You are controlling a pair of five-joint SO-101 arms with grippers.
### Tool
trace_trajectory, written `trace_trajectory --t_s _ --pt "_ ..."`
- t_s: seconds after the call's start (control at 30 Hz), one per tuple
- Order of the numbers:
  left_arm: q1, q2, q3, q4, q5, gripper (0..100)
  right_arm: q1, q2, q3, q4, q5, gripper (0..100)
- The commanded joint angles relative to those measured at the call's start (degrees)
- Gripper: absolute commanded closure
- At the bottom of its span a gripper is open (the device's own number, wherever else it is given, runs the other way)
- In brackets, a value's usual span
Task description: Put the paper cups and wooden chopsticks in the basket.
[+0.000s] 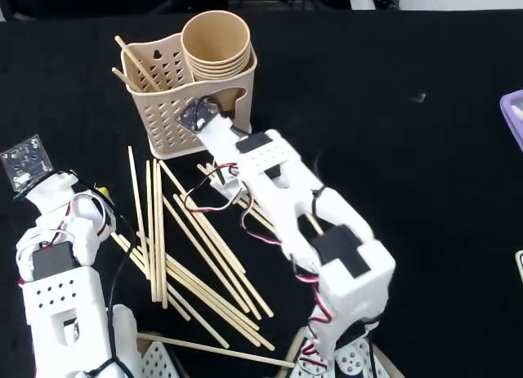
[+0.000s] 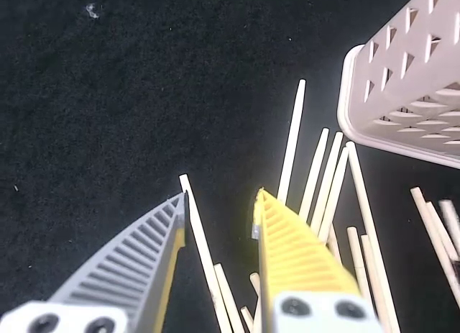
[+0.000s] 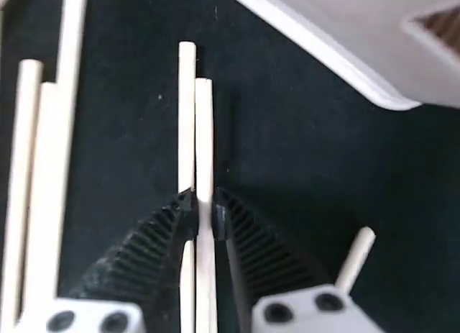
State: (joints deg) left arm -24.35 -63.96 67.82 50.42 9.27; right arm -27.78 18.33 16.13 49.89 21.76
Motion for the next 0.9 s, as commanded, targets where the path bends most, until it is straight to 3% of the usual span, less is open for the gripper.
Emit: trace_trajectory --t_s 0.0,0.13,0.53,0.87 --pt "-0.31 -0.88 -0.92 0.18 -0.44 84 -0.09 1.19 -2.51 -0.97 0.79 94.4" --pt "-0.31 -0.88 -0.92 0.18 -0.44 84 -0.18 1.36 -2.77 0.18 0.79 89.6" --pt "-0.31 -0.88 -0.92 0.18 -0.44 84 -1.05 -0.04 -3.21 5.01 6.24 98.8" --pt "-0.31 -0.88 -1.01 0.18 -0.44 84 -4.84 -27.3 -4.35 18.73 3.43 98.8"
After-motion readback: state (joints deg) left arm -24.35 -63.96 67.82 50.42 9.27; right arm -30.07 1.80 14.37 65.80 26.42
